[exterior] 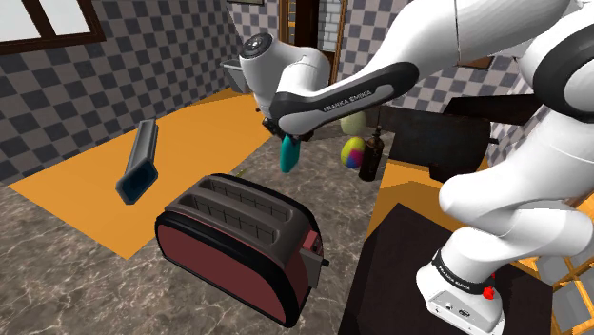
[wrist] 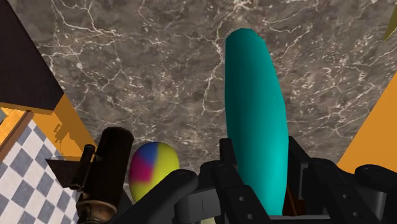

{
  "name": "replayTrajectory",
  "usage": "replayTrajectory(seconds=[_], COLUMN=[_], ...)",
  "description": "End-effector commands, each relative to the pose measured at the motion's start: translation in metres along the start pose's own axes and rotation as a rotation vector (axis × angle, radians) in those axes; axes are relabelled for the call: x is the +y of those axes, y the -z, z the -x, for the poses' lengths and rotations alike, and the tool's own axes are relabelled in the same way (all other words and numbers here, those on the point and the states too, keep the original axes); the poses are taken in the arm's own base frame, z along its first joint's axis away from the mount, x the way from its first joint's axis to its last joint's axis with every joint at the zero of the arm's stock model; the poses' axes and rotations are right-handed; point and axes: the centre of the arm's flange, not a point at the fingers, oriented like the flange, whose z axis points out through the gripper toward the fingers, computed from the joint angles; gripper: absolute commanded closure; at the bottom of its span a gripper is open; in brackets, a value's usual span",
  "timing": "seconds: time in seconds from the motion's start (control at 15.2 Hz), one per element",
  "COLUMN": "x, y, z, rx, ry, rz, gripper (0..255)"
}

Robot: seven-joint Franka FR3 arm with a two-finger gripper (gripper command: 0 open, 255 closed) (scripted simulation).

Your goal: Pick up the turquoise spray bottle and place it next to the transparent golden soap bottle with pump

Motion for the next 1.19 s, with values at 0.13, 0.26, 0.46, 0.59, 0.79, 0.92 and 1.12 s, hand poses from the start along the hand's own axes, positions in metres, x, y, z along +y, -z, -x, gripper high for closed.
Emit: replayTrajectory(seconds=[0.13,0.26,0.46,0.59,0.79,0.92,1.12], x=[0.000,0.000,0.000,0.000,0.000,0.000,0.000], y=[0.018,0.027,0.041,0.050,0.064,0.073,0.087], z=[-0.010,-0.015,-0.023,-0.028,-0.036,-0.041,-0.049], rx=[0.001,0.001,0.001,0.001,0.001,0.001,0.001], ry=[0.000,0.000,0.000,0.000,0.000,0.000,0.000], rz=[0.001,0.001,0.001,0.001,0.001,0.001,0.001], gripper=[255,255,255,255,255,255,255])
